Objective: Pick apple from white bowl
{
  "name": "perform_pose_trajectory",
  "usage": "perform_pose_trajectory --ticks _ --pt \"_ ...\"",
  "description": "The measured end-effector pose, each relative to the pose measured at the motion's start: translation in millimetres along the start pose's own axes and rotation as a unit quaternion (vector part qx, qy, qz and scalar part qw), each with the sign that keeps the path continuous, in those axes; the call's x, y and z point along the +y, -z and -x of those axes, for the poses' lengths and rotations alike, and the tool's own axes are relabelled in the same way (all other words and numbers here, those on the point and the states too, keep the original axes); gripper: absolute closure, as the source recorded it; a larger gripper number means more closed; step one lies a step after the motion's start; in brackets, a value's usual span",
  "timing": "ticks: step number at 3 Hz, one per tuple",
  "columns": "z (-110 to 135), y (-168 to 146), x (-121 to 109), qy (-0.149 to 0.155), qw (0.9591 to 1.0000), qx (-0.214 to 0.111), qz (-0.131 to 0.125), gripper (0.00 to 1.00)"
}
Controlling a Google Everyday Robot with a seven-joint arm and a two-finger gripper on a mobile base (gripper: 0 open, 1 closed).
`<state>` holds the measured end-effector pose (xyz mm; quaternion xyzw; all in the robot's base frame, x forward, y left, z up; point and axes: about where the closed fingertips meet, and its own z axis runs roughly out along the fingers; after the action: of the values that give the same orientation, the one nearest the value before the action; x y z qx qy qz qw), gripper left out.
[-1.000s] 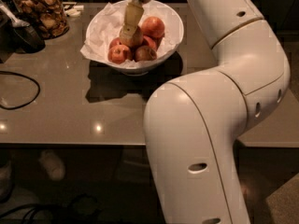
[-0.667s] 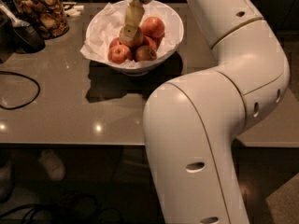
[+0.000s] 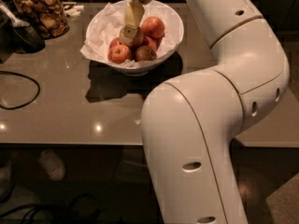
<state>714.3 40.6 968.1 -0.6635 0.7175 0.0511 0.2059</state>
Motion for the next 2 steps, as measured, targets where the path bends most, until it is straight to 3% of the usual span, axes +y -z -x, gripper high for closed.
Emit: perform_pose_trajectory --ticks 1,2 --pt "0.3 -0.2 0.9 0.002 1.0000 0.001 0.001 0.33" --pt "-0.4 -0.4 1.5 0.004 1.0000 0.002 0.002 0.40"
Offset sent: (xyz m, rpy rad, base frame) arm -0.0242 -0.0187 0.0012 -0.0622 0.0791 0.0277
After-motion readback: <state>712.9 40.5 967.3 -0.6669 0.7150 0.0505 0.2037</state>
